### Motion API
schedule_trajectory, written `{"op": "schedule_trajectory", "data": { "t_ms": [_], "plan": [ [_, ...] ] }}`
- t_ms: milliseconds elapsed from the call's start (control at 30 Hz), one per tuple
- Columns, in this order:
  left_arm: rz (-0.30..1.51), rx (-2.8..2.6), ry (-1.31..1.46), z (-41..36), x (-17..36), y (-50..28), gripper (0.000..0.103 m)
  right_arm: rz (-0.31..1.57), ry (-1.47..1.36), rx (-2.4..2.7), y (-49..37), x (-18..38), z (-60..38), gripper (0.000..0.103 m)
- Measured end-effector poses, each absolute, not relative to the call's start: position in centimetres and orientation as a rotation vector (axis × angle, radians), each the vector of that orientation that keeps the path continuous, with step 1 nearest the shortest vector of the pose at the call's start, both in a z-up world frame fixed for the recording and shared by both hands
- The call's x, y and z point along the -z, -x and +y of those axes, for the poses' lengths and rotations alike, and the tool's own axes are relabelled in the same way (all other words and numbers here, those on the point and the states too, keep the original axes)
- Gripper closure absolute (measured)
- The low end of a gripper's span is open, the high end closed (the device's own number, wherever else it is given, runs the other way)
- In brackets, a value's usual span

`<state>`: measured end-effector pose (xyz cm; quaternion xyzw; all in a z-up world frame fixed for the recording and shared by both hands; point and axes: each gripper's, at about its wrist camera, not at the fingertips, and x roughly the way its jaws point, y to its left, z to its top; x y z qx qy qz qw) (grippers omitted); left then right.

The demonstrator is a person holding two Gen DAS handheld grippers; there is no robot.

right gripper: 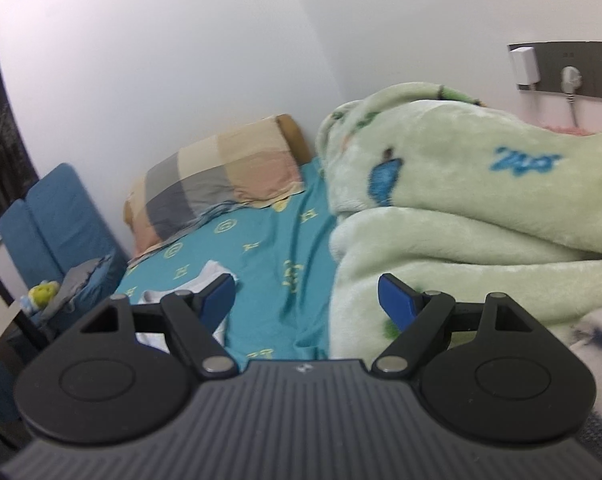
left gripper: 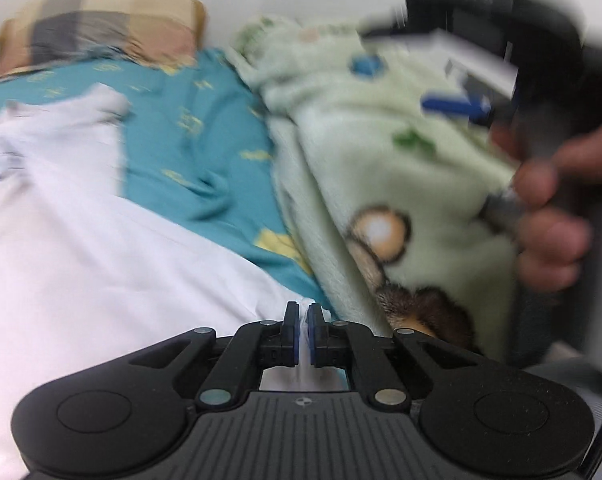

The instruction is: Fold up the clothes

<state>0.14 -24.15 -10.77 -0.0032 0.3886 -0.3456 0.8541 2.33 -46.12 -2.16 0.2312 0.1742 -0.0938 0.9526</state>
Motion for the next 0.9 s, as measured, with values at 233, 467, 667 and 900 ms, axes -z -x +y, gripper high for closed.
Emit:
{"op": "schedule_trajectory", "data": {
  "t_ms": [233,467,667,900],
  "plan": [
    [0.838,0.555,0.160,-13.2,6.1,2.8,0.099,0.396,-0.433,-0.026,-2.7,1.4,-42.7,0.022],
    [1.060,0.344,0.279,-5.4,7.5,5.2,0.099,0.600,-0.361,-0.182,-4.1,2.7,-36.9,0.023],
    [1.074,0.302,0.189,-4.5,8.2,5.5,0.099,0.782,-0.265,-0.278,-4.6,5.2,-32.2,0.023],
    [1.048,0.347,0.187,-4.2,7.9,6.0,0.097,0.942,-0.136,-0.414,-4.1,7.9,-27.6,0.025]
  ]
}}
